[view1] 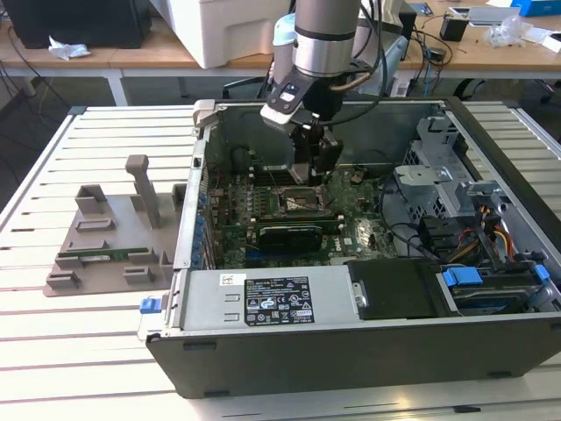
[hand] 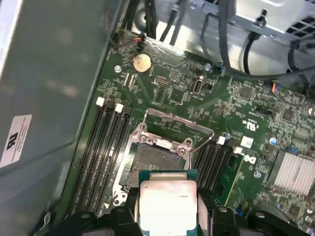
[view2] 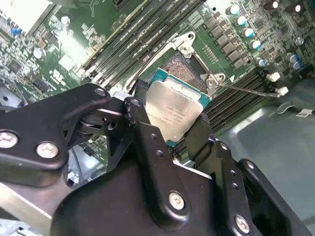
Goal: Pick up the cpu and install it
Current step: 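Place the cpu into insertion slot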
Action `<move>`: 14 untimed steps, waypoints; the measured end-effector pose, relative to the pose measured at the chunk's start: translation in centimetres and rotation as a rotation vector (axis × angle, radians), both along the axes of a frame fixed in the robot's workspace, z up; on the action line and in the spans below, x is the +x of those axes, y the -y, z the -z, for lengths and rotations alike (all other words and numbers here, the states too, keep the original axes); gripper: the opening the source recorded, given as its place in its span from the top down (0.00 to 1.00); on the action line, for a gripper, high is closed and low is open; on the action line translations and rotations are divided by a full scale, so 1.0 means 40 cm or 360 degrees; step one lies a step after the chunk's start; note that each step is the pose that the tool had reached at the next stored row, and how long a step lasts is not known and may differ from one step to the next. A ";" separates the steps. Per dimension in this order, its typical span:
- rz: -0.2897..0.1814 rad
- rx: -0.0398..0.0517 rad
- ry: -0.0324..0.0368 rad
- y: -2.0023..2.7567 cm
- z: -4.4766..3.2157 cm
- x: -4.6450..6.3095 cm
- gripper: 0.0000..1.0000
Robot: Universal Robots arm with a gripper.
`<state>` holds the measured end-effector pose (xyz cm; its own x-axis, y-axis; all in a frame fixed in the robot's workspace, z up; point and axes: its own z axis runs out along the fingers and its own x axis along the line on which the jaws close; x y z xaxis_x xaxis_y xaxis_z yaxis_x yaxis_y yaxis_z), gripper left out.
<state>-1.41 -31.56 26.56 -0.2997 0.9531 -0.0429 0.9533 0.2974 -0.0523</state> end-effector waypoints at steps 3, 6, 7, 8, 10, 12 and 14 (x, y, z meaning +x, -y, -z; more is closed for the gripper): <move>0.0145 -0.0008 0.0000 0.000 0.000 0.000 0.45; 0.0250 -0.0010 0.0000 0.000 0.000 0.000 0.45; 0.0275 -0.0011 0.0000 0.000 0.001 0.000 0.45; 0.0283 -0.0011 0.0000 0.000 0.001 0.000 0.45; 0.0358 -0.0013 0.0000 0.000 0.001 0.000 0.45; 0.0431 -0.0014 0.0000 0.000 0.001 0.000 0.45; 0.0443 -0.0013 -0.0001 0.000 0.001 0.000 0.45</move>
